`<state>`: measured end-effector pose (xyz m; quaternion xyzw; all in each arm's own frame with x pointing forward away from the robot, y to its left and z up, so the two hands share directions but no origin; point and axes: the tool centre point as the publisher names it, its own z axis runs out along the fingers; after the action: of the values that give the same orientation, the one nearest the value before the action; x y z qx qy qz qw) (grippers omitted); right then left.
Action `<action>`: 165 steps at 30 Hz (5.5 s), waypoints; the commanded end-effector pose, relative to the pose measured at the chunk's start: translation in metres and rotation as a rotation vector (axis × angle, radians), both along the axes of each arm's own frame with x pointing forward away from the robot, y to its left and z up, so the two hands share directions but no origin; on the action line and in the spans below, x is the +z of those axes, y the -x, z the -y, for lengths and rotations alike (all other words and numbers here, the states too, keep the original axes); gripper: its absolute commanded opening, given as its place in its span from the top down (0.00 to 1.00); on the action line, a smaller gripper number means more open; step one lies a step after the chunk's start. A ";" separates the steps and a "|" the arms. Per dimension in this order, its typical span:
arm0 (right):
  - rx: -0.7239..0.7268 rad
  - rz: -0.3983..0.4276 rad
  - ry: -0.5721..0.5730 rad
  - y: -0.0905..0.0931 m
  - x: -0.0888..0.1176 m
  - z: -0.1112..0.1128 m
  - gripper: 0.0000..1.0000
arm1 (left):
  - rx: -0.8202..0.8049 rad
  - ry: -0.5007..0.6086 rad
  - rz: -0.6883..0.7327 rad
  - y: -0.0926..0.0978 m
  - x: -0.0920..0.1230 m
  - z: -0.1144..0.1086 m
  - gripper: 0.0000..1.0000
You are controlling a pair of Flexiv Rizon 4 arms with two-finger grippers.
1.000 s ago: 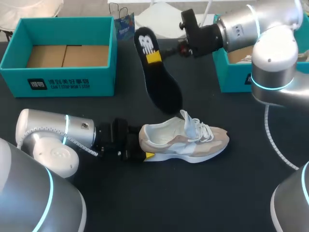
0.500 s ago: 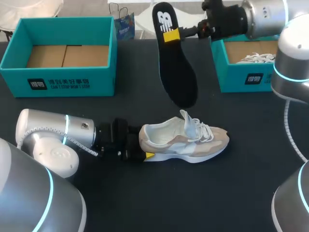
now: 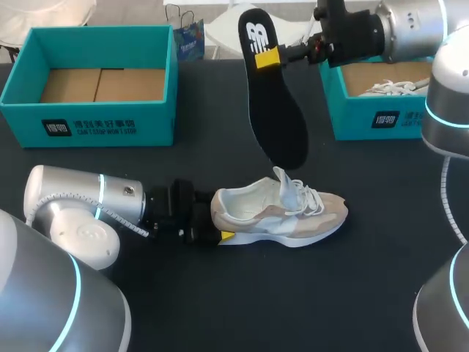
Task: Take the shoe out of the shoebox, open the shoe tongue, remove and reinsert the insole, then place the shoe into the shoebox
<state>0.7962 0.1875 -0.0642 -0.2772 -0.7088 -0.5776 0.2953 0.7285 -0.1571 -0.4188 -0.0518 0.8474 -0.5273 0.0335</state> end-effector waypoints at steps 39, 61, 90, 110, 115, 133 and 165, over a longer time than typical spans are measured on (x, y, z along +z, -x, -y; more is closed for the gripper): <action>-0.201 -0.055 -0.092 0.149 0.083 0.020 1.00 | -0.001 -0.004 -0.001 0.000 -0.002 0.001 1.00; -0.181 -0.133 -0.071 0.178 0.068 0.022 1.00 | -0.001 -0.004 -0.001 0.000 -0.002 0.001 1.00; -0.181 -0.133 -0.071 0.178 0.068 0.022 1.00 | -0.006 -0.040 -0.028 0.004 0.016 -0.013 0.00; -0.181 -0.133 -0.071 0.178 0.068 0.022 1.00 | 0.008 -0.294 0.001 0.002 0.053 -0.035 0.00; -0.181 -0.133 -0.071 0.178 0.068 0.022 1.00 | 0.008 -0.294 0.001 0.002 0.053 -0.035 0.00; -0.181 -0.133 -0.071 0.178 0.068 0.022 1.00 | 0.023 -0.471 -0.004 0.003 0.077 -0.039 0.00; -0.181 -0.133 -0.071 0.178 0.068 0.022 1.00 | -0.002 -1.139 -0.212 -0.004 0.103 -0.009 0.00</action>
<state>0.6151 0.1608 0.0038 -0.3668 -0.6377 -0.6087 0.2971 0.7412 -0.1475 -0.3273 -0.0836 0.9874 -0.1293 -0.0360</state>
